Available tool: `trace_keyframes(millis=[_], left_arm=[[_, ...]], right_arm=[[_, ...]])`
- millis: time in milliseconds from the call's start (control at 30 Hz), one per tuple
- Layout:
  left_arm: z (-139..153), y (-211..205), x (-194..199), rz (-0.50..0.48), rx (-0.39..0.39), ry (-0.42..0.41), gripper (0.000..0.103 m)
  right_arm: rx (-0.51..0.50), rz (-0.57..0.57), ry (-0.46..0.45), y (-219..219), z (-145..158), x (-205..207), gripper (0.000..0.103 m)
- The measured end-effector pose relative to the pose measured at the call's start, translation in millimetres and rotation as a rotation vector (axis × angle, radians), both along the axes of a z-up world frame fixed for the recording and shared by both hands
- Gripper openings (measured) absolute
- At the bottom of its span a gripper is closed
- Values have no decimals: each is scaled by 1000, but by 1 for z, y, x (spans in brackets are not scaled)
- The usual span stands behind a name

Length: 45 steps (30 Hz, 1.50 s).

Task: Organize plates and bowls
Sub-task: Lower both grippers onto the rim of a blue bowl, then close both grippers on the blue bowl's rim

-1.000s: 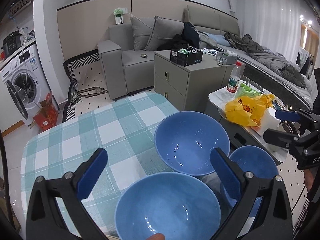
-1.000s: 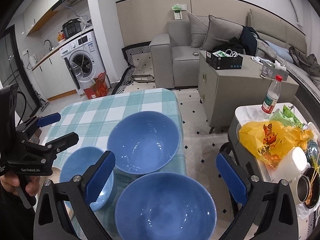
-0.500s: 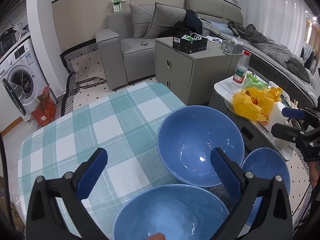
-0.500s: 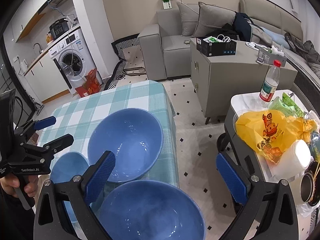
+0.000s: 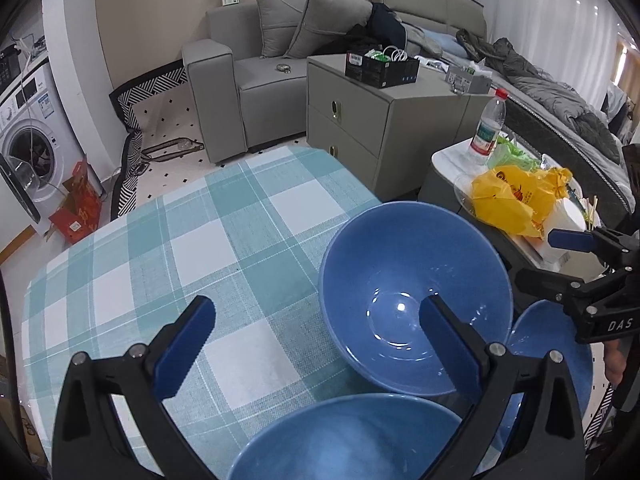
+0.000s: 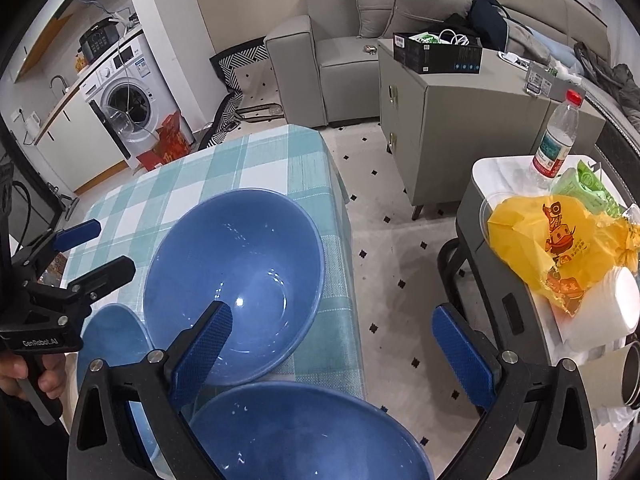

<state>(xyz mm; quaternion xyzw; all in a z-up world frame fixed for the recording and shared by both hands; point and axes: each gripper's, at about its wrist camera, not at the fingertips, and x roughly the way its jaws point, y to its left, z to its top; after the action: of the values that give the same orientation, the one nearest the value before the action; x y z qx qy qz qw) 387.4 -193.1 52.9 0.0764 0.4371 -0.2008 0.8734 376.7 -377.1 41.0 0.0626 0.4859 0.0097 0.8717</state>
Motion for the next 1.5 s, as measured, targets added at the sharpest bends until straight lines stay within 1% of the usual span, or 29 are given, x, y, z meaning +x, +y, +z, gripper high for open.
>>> trace_keyframes(millis=[67,133,200,233,333,367,433,467,500,533,567,633,667,700,900,933,967,1033,1100,1167,1400,1500], left_arm=[[-5,-1,3,1,12,6,101],[-9,-1,5,-2,14,15,94],[-12,-2,7,-9,18,22,94],[-14,-3,7,-14,21,25,92],[-17,-6,8,-32,29,29,91],[-18,-8,8,-39,30,28,89],[-19,-10,8,-50,35,38,74],[-21,-11,9,-54,35,48,71],[-21,-12,10,-57,33,53,64],[-22,-13,10,-61,32,59,58],[-23,-13,11,-63,31,64,55],[-24,-15,11,-68,30,68,44],[-25,-16,11,-70,33,72,42],[-27,-16,11,-72,34,76,39],[-30,-19,11,-80,33,88,33],[-31,-19,10,-82,36,90,33],[-32,-20,10,-84,38,92,30],[-34,-21,11,-87,38,95,28],[-36,-21,12,-86,37,100,23],[-39,-21,12,-89,41,106,22],[-43,-21,13,-85,48,110,15],[-43,-20,14,-82,42,110,13]], right_arm=[[5,2,12,1,-5,5,102],[1,2,24,2,-9,8,102],[0,11,34,4,-13,12,101],[3,13,37,5,-15,14,101],[8,18,52,6,-20,18,96],[10,19,57,6,-22,18,92],[13,19,69,8,-25,20,87],[14,21,74,8,-26,20,83],[15,24,78,9,-27,20,79],[13,28,82,10,-28,20,78],[11,30,83,11,-29,20,77],[10,34,87,12,-30,20,74],[7,36,91,13,-31,20,69],[6,37,93,14,-32,19,68],[10,48,103,16,-35,20,64],[13,54,105,17,-36,20,62],[18,63,106,19,-36,20,58],[17,73,107,21,-37,20,56],[13,84,108,25,-38,20,51],[8,90,108,28,-39,20,49],[-12,98,118,32,-44,20,30],[-18,103,120,34,-47,20,26]])
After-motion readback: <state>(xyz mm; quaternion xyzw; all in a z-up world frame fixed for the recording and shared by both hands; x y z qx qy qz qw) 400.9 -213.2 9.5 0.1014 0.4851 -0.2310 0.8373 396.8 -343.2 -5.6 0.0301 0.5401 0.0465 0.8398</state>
